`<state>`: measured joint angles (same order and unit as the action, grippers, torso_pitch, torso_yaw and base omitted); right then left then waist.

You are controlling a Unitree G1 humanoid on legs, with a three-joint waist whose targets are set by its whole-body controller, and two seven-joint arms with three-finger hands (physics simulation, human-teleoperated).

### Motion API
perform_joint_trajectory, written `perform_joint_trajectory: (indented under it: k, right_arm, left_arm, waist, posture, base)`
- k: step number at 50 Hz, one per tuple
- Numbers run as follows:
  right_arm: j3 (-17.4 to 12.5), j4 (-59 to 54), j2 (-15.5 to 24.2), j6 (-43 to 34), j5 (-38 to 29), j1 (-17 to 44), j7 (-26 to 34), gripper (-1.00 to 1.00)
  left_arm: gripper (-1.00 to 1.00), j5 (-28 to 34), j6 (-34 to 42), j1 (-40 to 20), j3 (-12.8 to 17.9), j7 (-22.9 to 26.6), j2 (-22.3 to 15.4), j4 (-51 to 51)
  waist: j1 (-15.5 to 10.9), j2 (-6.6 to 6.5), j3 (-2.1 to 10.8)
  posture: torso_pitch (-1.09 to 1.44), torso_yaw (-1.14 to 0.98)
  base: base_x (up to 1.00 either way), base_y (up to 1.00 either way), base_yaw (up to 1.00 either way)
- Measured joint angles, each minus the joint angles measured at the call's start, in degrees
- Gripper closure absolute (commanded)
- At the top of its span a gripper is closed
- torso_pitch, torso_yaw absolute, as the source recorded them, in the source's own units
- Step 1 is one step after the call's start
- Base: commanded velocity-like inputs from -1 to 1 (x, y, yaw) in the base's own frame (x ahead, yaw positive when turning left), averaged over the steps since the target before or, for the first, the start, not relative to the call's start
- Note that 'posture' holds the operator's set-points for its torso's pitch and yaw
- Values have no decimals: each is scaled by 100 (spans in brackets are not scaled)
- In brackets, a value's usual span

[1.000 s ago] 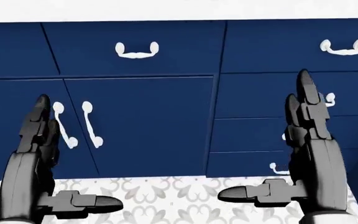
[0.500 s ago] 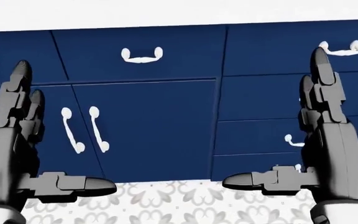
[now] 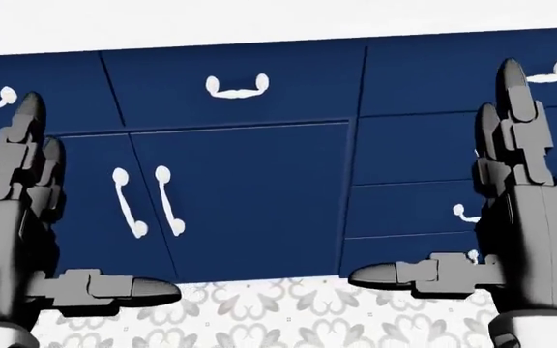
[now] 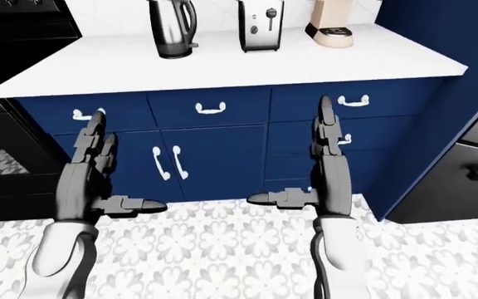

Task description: Press down the lever to turn on the electric kettle.

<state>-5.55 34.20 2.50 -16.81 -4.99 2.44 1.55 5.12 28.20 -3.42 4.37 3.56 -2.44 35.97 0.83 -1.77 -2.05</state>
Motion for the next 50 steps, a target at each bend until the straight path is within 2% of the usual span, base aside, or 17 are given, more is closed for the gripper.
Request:
perform_joint_trajectory:
  k: [2, 3, 6, 12, 17, 19, 21, 23, 25, 30, 32, 33, 36, 40, 42, 46, 50]
  right_arm:
    - [7, -21, -3, 17, 22, 10, 9, -100]
    - [57, -27, -48, 24, 35, 2, 25, -100]
    - [203, -98, -61, -13, 75, -52, 102, -100]
    - [116, -49, -43, 25, -8, 4, 41, -100]
    - [96, -119, -46, 2, -112, 15, -44, -100]
    - [110, -131, -48, -19, -104, 19, -39, -100]
    - [75, -178, -24, -32, -101, -12, -41, -100]
    - [51, -190, -33, -60, -107, -60, -55, -100]
    - [47, -175, -27, -72, -112, -43, -66, -100]
    - [70, -104, -28, -2, -146, -35, -86, -100]
    - [58, -113, -24, 7, -147, -23, -89, -100]
    - [76, -124, -55, 18, -147, -7, -89, -100]
    - [226, -237, -74, 17, -171, -43, -63, -100]
    - [80, -232, -70, 62, -117, -48, -75, -100]
    - [46, -158, -53, 105, -73, -25, -88, -100]
    - [9, -183, -29, 133, -12, -50, -99, -100]
    - [3, -214, -6, 118, -60, -97, -95, -100]
  left_arm:
    - [-100, -6, -6, 5, 5, 7, -3, -34]
    - [-100, -2, -15, 5, 44, 1, -40, -78]
    - [-100, 34, 33, 69, 160, -45, -41, -156]
    - [-100, 27, -8, 25, 111, -46, -40, -106]
    - [-100, 8, -72, 30, 96, -26, -41, -157]
    - [-100, 20, -68, 23, 120, -37, -48, -120]
    - [-100, 19, -52, 47, 73, -35, -3, -121]
    - [-100, 8, -3, 78, 30, -15, -2, -141]
    - [-100, 10, 11, 81, 26, -9, 1, -145]
    - [-100, 14, -41, 34, 22, -17, 4, -33]
    - [-100, 15, -78, 34, 8, -17, 6, -40]
    - [-100, 18, -87, 32, 31, -20, -23, -50]
    - [-100, 55, -45, 120, 159, -63, -31, -137]
    - [-100, 69, 2, 74, 122, -77, -28, -104]
    - [-100, 59, -16, 52, 87, -64, -21, -50]
    - [-100, 16, 59, 68, 0, -13, 8, -89]
    - [-100, 3, 283, 8, -43, 27, 14, 111]
  waist:
    - [-2, -255, 41]
    - [-45, -242, 55]
    - [-110, -148, 15]
    - [-76, 247, 5]
    - [-90, 365, 24]
    - [-100, 550, 31]
    - [-54, 454, -1]
    - [-101, 484, 1]
    - [-138, 422, 16]
    - [-100, 53, -26]
    - [-83, -159, 14]
    - [-116, -175, 46]
    - [-182, -75, -14]
    - [-139, 236, -29]
    - [-163, 433, 10]
    - [-139, 302, 29]
    - [-86, 23, -39]
  posture:
    - [0, 0]
    - [0, 0]
    - [0, 0]
    - [0, 0]
    - [0, 0]
    - [0, 0]
    - [0, 0]
    - [0, 0]
    - [0, 0]
    - [0, 0]
    - [0, 0]
    - [0, 0]
    - [0, 0]
    - [0, 0]
    - [0, 0]
    - [0, 0]
    - [0, 0]
  base:
    - [0, 25, 0]
    - [0, 24, 0]
    - [0, 25, 0]
    - [0, 21, 4]
    - [0, 0, 35]
    - [0, 0, 40]
    - [0, 0, 39]
    - [0, 0, 39]
    - [0, 0, 40]
    - [0, 0, 40]
    - [0, 0, 39]
    - [0, 0, 38]
    - [0, 2, 0]
    - [0, 0, 0]
    - [0, 0, 0]
    - [2, 0, 0]
    - [13, 0, 0]
